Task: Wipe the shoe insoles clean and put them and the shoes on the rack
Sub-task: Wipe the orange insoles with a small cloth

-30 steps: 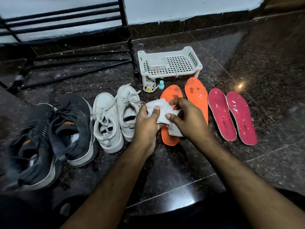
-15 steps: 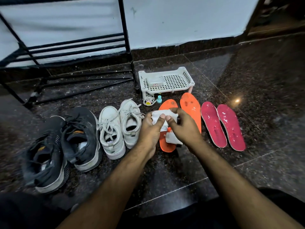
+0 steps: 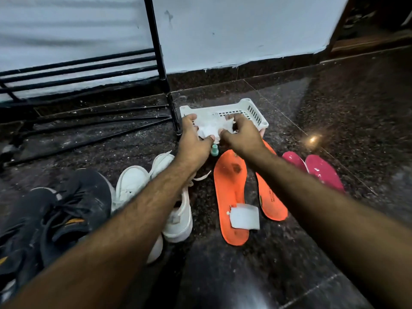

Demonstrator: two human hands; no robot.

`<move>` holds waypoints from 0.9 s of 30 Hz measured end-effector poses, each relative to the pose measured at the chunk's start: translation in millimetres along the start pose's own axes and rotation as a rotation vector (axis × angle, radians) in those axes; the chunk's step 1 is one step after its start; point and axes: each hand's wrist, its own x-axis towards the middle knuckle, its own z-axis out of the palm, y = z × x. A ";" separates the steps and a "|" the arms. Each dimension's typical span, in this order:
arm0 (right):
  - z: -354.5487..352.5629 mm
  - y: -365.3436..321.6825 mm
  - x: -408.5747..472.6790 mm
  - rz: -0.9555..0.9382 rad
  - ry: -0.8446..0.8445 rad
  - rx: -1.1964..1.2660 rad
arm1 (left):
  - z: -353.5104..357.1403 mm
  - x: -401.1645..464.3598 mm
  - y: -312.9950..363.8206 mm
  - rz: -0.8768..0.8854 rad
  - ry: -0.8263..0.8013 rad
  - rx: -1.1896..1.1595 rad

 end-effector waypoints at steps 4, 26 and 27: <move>17.7 -1.2 70.3 0.001 0.051 -0.040 | -0.4 75.6 -4.3 0.010 -0.076 0.203; 66.8 6.0 145.2 -0.056 0.043 -0.011 | -10.0 147.8 -34.8 0.297 -0.011 0.807; 68.1 10.8 144.5 -0.048 0.032 -0.085 | -8.5 148.4 -36.3 0.255 -0.068 0.867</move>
